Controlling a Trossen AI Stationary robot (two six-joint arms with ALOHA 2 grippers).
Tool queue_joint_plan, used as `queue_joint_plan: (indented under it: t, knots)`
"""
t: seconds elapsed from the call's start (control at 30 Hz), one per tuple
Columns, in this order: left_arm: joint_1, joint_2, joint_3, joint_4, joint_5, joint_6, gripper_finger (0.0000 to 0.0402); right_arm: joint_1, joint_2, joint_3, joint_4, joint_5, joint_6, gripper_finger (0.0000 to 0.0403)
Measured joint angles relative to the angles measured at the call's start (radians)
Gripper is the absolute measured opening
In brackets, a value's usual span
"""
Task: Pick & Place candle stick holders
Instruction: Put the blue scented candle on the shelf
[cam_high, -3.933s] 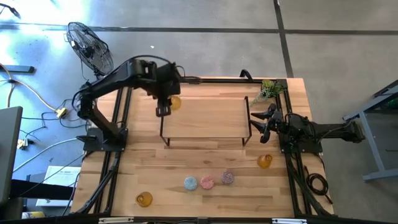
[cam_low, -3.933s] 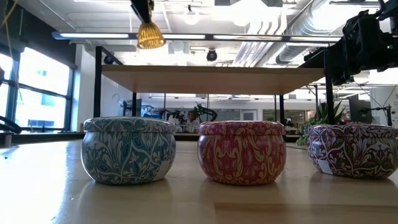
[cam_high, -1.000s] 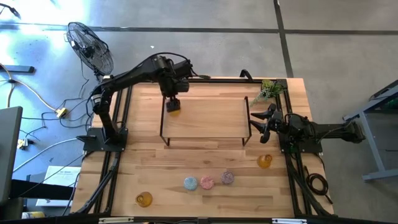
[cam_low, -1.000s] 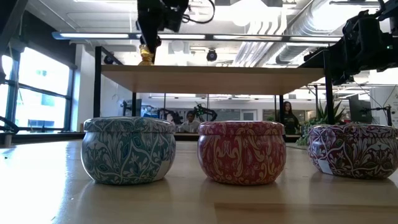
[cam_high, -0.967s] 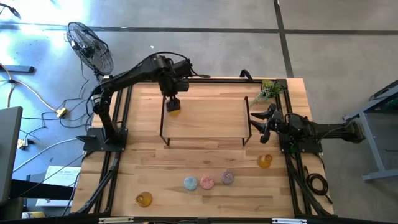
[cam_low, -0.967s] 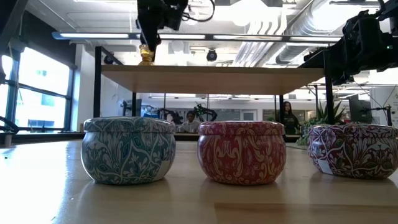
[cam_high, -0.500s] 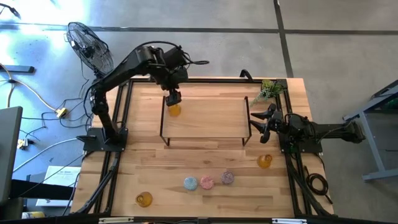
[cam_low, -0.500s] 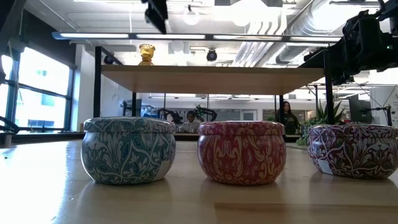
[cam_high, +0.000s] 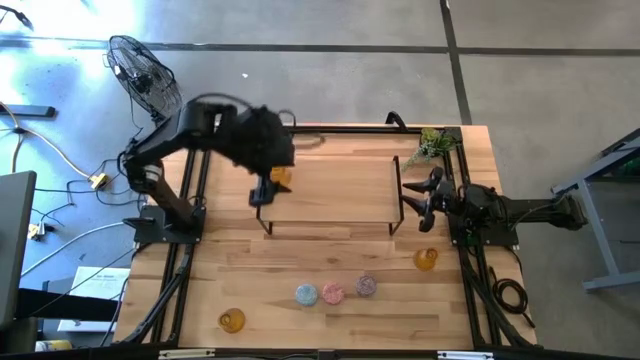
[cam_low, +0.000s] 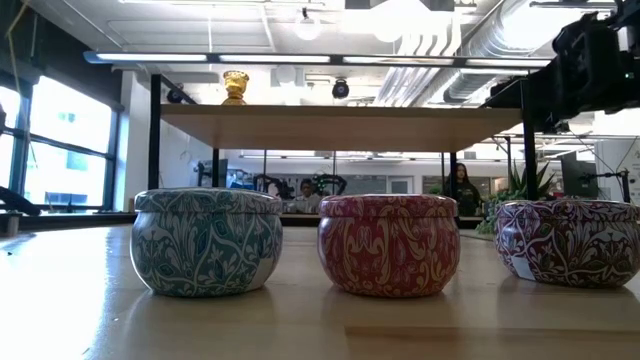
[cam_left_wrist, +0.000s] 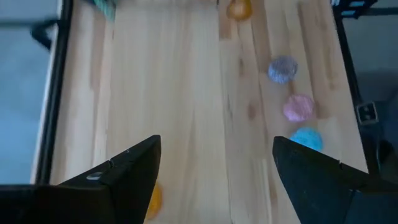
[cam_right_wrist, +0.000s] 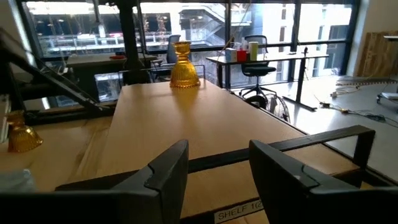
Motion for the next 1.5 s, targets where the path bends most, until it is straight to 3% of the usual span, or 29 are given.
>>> queue_joint_plan:
  t: [0.37, 0.57, 0.7, 0.9, 1.1, 1.23, 1.4, 1.5]
  knots:
    - [-0.270, 0.003, -0.060, 0.128, -0.497, -0.164, 0.0304, 0.000, 0.000, 0.000, 0.085, -0.161, -0.070, 0.0165]
    - [-0.378, 0.002, -0.193, 0.130, -0.809, -0.340, 0.0304, 0.001, 0.000, 0.000, 0.173, -0.243, -0.103, 0.0165]
    - [-0.436, 0.003, -0.299, 0.139, -0.907, -0.464, 0.0304, 0.001, -0.001, 0.000, 0.210, -0.273, -0.115, 0.0165]
    - [-0.513, 0.003, -0.446, 0.251, -0.930, -0.601, 0.0304, 0.001, -0.001, 0.001, 0.209, -0.272, -0.127, 0.0165]
    - [-0.571, 0.003, -0.511, 0.389, -0.913, -0.621, 0.0304, 0.001, -0.001, 0.001, 0.207, -0.272, -0.130, 0.0165]
    - [-0.582, 0.003, -0.511, 0.406, -0.821, -0.659, 0.0304, 0.001, -0.001, 0.001, 0.205, -0.272, -0.146, 0.0165]
    - [-0.578, 0.008, -0.511, 0.409, -0.602, -0.724, 0.0304, 0.001, -0.001, 0.002, 0.204, -0.272, -0.149, 0.0165]
    - [-0.579, 0.033, -0.511, 0.428, -0.559, -0.742, 0.0304, 0.001, -0.001, 0.002, 0.201, -0.274, -0.147, 0.0165]
